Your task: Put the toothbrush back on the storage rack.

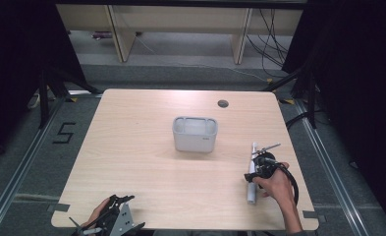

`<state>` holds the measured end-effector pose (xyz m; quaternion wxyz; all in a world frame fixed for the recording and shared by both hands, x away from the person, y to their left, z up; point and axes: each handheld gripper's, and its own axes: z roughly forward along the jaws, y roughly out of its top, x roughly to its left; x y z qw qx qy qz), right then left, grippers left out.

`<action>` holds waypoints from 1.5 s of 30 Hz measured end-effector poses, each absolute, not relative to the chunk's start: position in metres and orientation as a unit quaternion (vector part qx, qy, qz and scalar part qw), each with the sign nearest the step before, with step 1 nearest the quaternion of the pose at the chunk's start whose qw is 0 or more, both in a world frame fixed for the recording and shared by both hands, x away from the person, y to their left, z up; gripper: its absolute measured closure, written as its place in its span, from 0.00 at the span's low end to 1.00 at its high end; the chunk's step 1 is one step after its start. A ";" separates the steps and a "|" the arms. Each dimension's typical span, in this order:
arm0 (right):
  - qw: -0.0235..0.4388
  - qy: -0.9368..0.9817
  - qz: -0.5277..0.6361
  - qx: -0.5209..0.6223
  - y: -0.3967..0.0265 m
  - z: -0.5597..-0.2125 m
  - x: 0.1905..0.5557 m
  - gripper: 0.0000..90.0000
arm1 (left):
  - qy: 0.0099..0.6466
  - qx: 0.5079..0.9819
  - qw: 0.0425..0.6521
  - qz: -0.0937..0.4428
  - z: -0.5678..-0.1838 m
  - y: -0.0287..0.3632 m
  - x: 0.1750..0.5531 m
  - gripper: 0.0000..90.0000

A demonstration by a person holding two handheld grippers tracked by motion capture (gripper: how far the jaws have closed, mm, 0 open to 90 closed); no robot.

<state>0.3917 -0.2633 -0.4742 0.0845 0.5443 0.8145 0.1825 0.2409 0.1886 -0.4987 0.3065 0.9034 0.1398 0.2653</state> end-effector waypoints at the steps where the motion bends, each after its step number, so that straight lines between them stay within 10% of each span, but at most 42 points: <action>1: 0.085 0.814 0.182 0.544 -0.263 -0.474 0.392 0.47 | 0.140 0.903 0.306 0.265 -0.499 0.189 0.241 0.17; 18: 0.072 0.857 0.138 0.492 -0.264 -0.475 0.403 0.72 | 0.139 0.904 0.307 0.262 -0.500 0.188 0.240 0.17; 45: 0.022 0.885 0.035 0.465 -0.247 -0.473 0.429 0.74 | 0.138 0.903 0.307 0.267 -0.500 0.187 0.240 0.17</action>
